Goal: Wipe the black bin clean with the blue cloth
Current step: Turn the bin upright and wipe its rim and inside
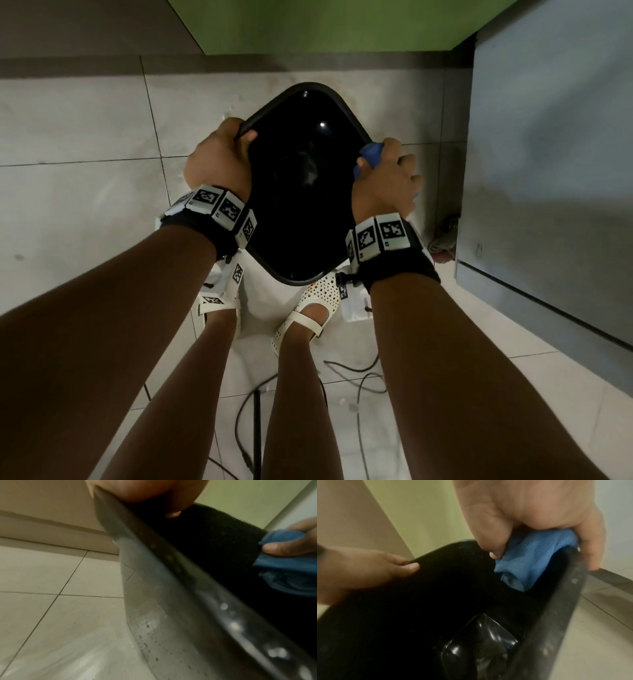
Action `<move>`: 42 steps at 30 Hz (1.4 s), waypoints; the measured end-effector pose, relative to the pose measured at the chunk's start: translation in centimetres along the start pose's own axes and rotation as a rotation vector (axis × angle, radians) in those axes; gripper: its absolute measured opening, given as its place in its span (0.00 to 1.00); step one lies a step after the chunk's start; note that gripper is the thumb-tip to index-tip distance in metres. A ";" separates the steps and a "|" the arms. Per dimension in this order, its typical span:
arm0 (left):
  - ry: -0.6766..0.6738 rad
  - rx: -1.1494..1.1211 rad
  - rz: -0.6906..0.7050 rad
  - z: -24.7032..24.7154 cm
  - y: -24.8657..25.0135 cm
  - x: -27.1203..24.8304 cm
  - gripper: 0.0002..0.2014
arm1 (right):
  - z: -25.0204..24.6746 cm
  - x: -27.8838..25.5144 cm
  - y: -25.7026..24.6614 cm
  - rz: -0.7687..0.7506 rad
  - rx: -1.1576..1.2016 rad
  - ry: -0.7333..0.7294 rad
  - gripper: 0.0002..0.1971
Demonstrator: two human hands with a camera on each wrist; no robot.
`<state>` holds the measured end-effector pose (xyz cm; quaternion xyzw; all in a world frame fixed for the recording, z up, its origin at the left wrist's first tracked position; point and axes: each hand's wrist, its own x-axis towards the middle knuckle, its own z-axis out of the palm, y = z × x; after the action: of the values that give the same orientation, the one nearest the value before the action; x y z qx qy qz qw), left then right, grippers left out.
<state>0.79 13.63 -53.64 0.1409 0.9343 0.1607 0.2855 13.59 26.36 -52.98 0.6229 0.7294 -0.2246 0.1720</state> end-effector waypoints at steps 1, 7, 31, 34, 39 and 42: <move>0.009 -0.020 -0.017 0.0 0.0 -0.1 0.16 | -0.3 0.0 0.3 0.028 0.048 -0.016 0.22; 0.051 -0.132 -0.149 0.7 -0.3 -0.7 0.15 | -0.3 -1.1 1.8 0.298 0.555 -0.028 0.20; -0.204 0.413 0.093 -2.2 1.1 3.2 0.31 | -1.8 3.4 -2.8 -0.545 -0.149 -0.119 0.21; -0.357 0.293 0.150 -2.1 1.9 3.9 0.26 | -1.9 3.9 -4.8 -0.616 -0.277 -0.067 0.21; -0.164 -0.036 0.219 -1.1 3.2 4.1 0.16 | 0.1 2.7 -7.0 -0.793 -0.355 0.004 0.22; -0.134 -0.069 0.261 -0.9 2.7 4.2 0.14 | 0.9 2.5 -7.7 -0.835 -0.382 0.029 0.22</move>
<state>-2.62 17.39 -53.93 0.2615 0.8808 0.2187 0.3285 5.53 27.02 -54.19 0.2358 0.9486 -0.1275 0.1685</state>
